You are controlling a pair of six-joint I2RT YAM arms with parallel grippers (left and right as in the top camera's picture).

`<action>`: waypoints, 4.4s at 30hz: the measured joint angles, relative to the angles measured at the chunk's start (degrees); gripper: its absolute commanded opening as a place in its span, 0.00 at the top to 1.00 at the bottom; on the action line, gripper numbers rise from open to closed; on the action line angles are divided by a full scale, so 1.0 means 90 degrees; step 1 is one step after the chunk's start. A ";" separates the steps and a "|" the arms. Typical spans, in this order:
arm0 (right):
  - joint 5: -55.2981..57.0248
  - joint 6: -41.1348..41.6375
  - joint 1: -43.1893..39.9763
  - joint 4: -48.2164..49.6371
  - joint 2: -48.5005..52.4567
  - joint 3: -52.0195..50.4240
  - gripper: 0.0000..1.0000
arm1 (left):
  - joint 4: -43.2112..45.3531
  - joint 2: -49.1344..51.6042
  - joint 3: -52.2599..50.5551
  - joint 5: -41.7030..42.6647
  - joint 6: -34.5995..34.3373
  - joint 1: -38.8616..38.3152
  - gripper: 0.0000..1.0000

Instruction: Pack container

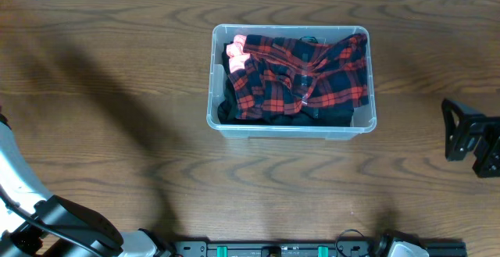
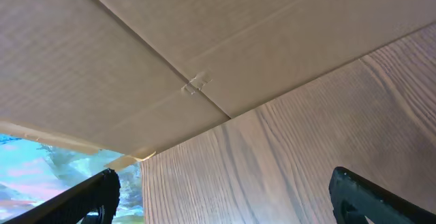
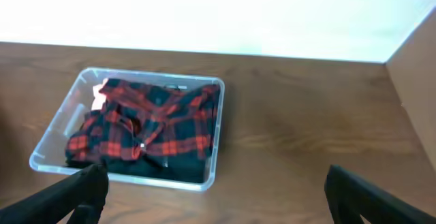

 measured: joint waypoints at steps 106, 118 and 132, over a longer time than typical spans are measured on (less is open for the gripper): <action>0.1630 0.0559 0.1341 0.9554 -0.7169 -1.3702 0.01 | 0.0000 -0.0002 0.0000 0.0000 0.0000 0.0000 0.02; 0.1710 -0.0204 0.1341 0.9551 -0.7169 -1.3702 0.01 | 0.0000 0.0000 0.0000 0.0000 0.0000 0.0000 0.02; 0.1710 -0.0279 0.1341 0.9551 -0.7169 -1.3702 0.01 | 0.0000 0.0000 0.0000 0.0000 0.0000 0.0000 0.02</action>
